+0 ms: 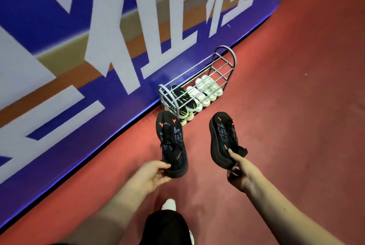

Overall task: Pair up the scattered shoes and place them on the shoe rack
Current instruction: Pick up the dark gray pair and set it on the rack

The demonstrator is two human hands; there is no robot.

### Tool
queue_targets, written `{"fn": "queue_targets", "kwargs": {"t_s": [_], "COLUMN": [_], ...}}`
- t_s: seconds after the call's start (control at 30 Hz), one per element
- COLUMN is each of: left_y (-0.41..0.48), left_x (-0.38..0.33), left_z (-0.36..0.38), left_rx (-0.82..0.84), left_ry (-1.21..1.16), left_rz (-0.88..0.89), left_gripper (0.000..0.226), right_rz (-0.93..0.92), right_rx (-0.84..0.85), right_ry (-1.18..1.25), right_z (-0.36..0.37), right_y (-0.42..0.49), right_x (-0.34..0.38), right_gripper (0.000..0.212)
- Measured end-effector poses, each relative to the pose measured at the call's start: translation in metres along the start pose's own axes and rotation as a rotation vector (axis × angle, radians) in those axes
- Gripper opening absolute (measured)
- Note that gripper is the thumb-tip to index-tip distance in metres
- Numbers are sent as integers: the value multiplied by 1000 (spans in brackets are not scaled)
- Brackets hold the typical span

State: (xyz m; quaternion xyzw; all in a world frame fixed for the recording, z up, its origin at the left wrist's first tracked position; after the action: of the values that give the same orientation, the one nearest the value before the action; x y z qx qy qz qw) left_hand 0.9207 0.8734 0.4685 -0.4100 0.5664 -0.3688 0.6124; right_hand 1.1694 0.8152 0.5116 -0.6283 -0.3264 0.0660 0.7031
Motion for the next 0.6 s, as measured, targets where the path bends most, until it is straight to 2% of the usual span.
{"fn": "queue_targets", "kwargs": {"t_s": [0.13,0.23,0.33,0.6], "left_y": [23,52,74,123], "left_x": [-46,-83,-124,-209], "left_z": [66,111,147,227], "left_rx": [35,64,100,11], "left_ry": [25,29,58,28], "left_rz": [-14,-55,-55,-87], "left_gripper": [13,14,16,20], "right_rz": [19,38,35,96], "right_rx": [-31,-41,-42,7], "right_ry": [84,147,108,-13], "right_z": [11,32,59,103], "right_y": [36,60,77,155], "right_x": [55,99,145,246], "right_gripper": [24,17,16,24]}}
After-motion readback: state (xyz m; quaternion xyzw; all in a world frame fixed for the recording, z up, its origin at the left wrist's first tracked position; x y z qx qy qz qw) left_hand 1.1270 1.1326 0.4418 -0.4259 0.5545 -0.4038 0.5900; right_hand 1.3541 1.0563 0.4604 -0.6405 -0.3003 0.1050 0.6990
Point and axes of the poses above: each hand's wrist, its own y-axis towards the middle knuckle, its own z-axis out of the palm, x = y × z, the point moved 4 cm from there along y, towards the middle knuckle, and after that the axes turned 6 degrees about -x, right-handed, at the moved point
